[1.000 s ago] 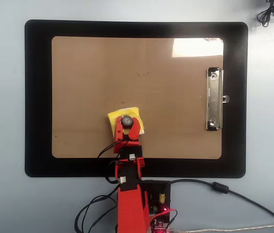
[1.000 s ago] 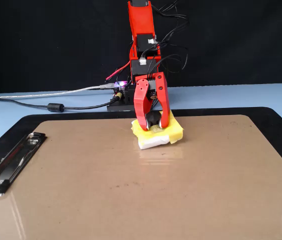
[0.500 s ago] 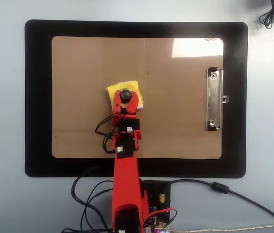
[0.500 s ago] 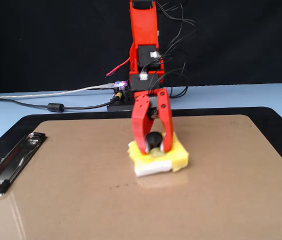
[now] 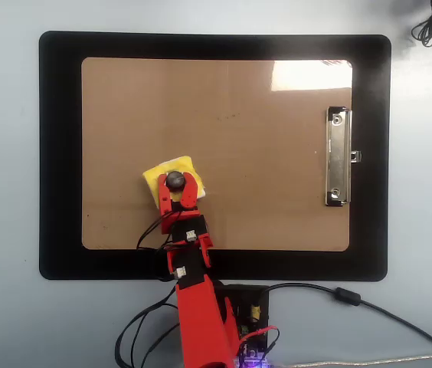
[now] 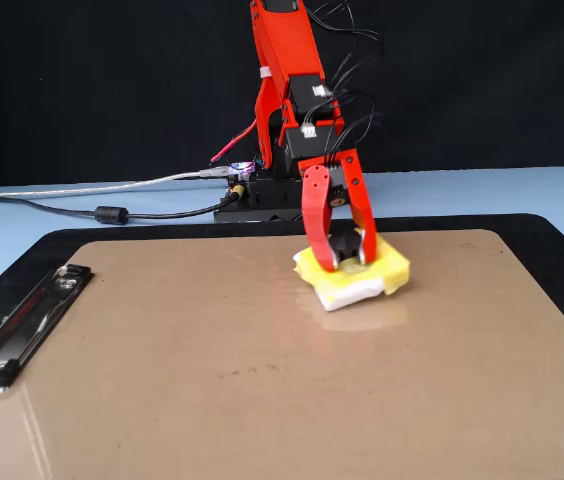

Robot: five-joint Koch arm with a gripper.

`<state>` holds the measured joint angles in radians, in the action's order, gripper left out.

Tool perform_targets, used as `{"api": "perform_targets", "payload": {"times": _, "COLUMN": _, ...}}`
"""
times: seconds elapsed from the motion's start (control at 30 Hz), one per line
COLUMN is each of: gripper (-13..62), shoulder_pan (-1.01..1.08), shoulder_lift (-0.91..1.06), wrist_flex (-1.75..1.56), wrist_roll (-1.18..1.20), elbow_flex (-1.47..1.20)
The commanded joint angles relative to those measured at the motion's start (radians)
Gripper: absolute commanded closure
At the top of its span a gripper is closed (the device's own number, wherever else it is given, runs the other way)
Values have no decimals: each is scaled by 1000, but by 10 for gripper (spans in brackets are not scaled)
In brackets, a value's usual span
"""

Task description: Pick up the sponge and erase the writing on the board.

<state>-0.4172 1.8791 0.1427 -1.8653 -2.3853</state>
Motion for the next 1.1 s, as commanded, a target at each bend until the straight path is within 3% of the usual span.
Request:
{"api": "perform_targets", "payload": {"times": 0.0, "gripper": 574, "shoulder_pan": -37, "shoulder_lift": 64, "wrist_flex": 43, "wrist_roll": -29, "elbow_flex": 121}}
{"api": "perform_targets", "payload": {"times": 0.2, "gripper": 574, "shoulder_pan": -273, "shoulder_lift": 67, "wrist_flex": 242, "wrist_roll": -38, "elbow_flex": 345}}
{"api": "perform_targets", "payload": {"times": 0.47, "gripper": 574, "shoulder_pan": -545, "shoulder_lift": -46, "wrist_flex": 235, "wrist_roll": -41, "elbow_flex": 351}}
{"api": "perform_targets", "payload": {"times": 0.97, "gripper": 570, "shoulder_pan": -566, "shoulder_lift": -106, "wrist_flex": 143, "wrist_roll": 66, "elbow_flex": 282}}
{"api": "perform_targets", "payload": {"times": 1.03, "gripper": 525, "shoulder_pan": -566, "shoulder_lift": -109, "wrist_flex": 130, "wrist_roll": 69, "elbow_flex": 279}}
{"api": "perform_targets", "payload": {"times": 1.07, "gripper": 443, "shoulder_pan": -568, "shoulder_lift": -107, "wrist_flex": 130, "wrist_roll": 67, "elbow_flex": 278}}
